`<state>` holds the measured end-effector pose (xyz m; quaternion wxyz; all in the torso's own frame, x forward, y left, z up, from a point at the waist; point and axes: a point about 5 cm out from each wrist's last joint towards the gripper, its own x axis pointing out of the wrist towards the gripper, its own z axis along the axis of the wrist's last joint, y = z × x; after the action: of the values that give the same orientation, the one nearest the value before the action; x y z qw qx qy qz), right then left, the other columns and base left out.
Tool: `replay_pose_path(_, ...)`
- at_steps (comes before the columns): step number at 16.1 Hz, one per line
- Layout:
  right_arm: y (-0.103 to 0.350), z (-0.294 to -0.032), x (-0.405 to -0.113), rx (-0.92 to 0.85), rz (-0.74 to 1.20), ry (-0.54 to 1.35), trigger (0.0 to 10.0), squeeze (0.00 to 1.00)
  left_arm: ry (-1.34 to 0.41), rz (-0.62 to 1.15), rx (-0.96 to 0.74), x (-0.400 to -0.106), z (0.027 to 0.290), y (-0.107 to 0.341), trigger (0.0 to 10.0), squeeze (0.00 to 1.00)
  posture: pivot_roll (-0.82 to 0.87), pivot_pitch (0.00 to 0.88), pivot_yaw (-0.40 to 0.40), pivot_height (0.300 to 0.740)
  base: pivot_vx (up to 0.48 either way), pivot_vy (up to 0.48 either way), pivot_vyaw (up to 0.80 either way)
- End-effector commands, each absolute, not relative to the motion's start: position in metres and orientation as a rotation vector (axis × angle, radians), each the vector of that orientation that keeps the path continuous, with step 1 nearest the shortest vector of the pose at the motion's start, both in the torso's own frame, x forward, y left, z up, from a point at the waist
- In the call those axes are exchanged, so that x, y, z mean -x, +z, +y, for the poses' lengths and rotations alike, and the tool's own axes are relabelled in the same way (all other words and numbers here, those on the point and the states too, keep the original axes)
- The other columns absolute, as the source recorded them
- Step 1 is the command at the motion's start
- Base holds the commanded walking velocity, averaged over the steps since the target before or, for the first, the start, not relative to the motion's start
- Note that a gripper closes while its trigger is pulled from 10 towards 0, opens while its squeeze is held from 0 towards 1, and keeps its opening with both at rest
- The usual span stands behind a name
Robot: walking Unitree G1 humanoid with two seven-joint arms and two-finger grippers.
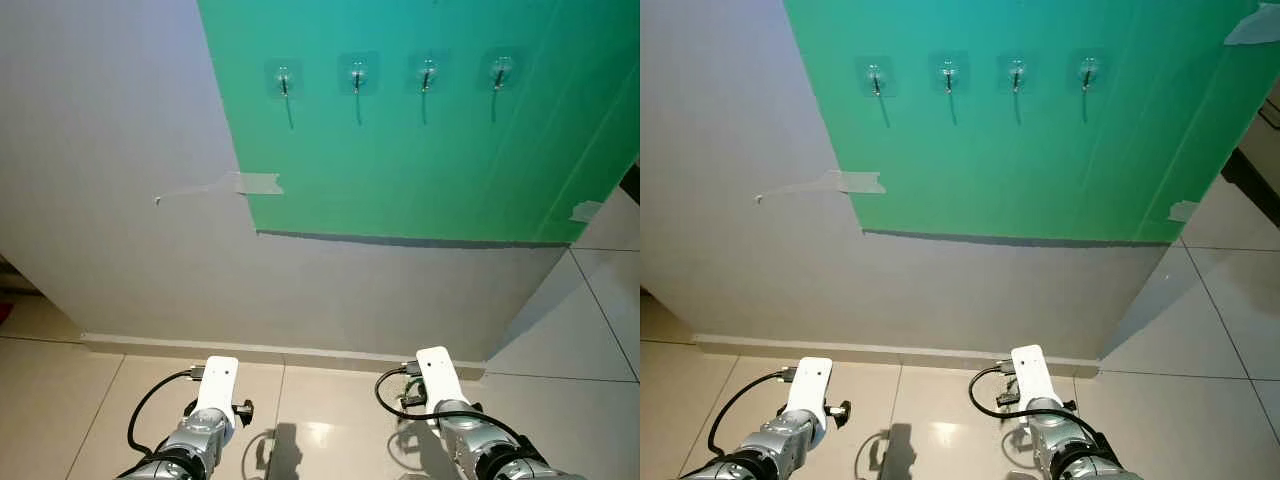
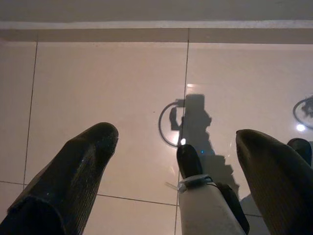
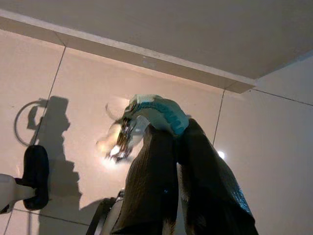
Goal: Hang keys on a hook
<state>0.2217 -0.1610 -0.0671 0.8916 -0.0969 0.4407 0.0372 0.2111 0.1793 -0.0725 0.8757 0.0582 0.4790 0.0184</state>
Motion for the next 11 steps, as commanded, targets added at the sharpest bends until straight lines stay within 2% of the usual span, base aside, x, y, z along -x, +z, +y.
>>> replay_pose_path(1,-0.069,-0.161,-0.219,0.185,0.931,0.071,0.0,0.0,0.045,1.006,-0.131,-0.21,0.182,-0.073,10.0,0.0,-0.16,0.0,0.075,0.74,0.0,0.0,0.0)
replay_pose_path(8,-0.075,-0.161,-0.209,0.184,0.972,0.073,0.0,0.0,0.04,1.023,-0.113,-0.205,0.177,-0.076,10.0,0.0,-0.15,0.0,0.075,0.74,0.0,0.0,0.0)
replay_pose_path(11,-0.075,-0.154,-0.209,0.178,0.978,0.08,0.0,0.0,0.045,1.032,-0.127,-0.2,0.193,-0.077,10.0,0.0,-0.16,0.0,0.083,0.74,0.0,0.0,0.0)
